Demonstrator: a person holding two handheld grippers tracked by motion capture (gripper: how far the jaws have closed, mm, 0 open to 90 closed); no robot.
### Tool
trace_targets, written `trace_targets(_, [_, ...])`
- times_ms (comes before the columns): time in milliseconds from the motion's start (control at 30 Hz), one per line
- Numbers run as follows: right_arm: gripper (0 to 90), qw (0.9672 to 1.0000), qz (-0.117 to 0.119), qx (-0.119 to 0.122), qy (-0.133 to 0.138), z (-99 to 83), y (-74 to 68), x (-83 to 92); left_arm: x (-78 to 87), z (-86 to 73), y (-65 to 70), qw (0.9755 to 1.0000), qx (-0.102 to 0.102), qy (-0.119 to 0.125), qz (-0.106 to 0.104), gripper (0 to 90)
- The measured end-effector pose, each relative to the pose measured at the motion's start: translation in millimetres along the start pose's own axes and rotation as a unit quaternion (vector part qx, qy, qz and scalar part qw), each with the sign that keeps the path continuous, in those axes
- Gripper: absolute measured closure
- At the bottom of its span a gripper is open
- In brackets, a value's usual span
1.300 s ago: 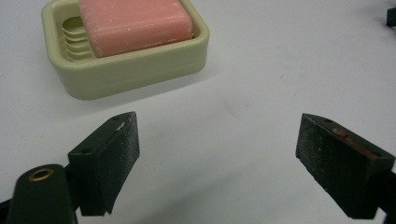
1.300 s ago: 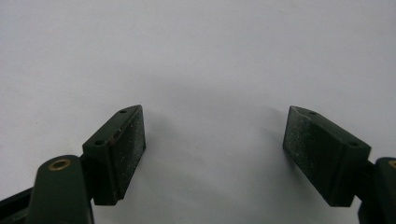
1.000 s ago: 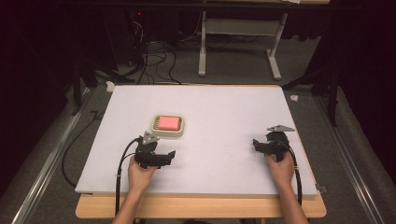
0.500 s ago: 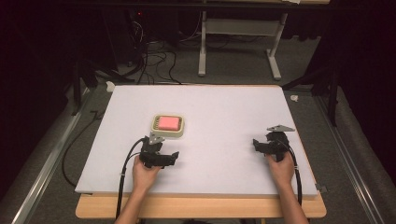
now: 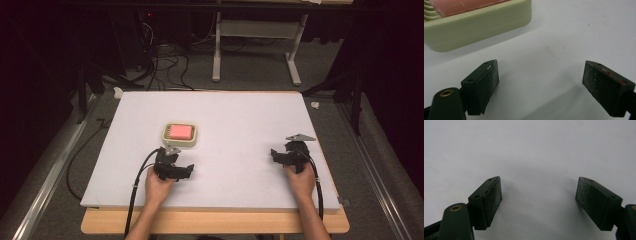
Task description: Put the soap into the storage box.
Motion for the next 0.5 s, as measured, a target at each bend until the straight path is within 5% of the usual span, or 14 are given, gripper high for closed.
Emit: trace_targets(500, [21.6, 1.0, 0.0, 0.0, 0.0, 0.0, 0.0, 0.0, -4.1, -2.2, 3.5, 0.9997, -0.014, 0.012, 0.016, 13.7])
Point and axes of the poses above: each handheld gripper's, and its own axes: x roughly backward along the jaws, z roughly out of its top, y roughly to its right, the point moved 5 cm from there along -x, roughly forward along the jaws, and after that the axes turned 5 degrees about -x, right-handed, at the moved point
